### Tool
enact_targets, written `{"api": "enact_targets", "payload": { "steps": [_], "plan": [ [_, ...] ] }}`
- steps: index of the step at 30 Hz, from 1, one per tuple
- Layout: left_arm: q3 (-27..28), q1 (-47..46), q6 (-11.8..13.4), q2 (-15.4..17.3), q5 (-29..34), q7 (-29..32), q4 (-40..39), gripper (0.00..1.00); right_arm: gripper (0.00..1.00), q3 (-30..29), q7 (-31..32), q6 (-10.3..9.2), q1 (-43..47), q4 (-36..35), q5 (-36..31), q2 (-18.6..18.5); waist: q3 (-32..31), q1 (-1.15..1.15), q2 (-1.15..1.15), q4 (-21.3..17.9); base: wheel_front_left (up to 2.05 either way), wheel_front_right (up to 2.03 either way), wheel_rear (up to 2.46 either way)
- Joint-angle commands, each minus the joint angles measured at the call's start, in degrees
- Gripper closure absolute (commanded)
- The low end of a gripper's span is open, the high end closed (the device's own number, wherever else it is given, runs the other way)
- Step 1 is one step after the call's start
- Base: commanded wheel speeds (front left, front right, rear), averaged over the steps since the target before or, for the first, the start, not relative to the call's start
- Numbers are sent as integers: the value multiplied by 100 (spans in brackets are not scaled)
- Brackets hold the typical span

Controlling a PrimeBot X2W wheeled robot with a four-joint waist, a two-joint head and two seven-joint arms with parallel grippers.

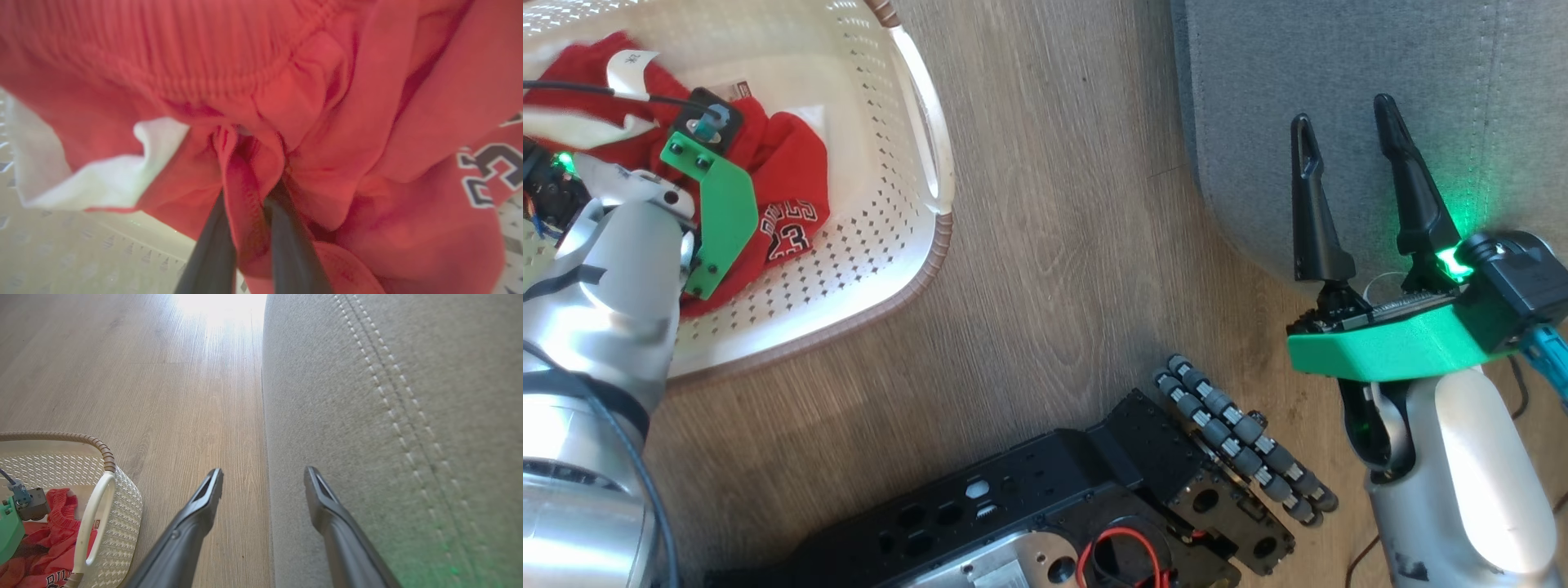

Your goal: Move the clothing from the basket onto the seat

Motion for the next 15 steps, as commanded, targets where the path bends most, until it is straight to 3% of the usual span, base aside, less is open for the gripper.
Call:
{"api": "enact_targets", "payload": {
  "steps": [1,10,15],
  "plan": [
    [95,126,-7,188,-67,35,-1,100,0,184,6,48,111,-44,-13,16,-5,0,0,0,0,0,0],
    [477,185,56,179,-606,-565,-4,100,0,200,6,48,-129,0,49,16,-272,0,0,-98,0,0,0],
    [631,350,-2,26,-878,-1092,-6,100,0,111,6,48,-265,125,-33,16,-720,0,0,7,0,0,0]
  ]
}}
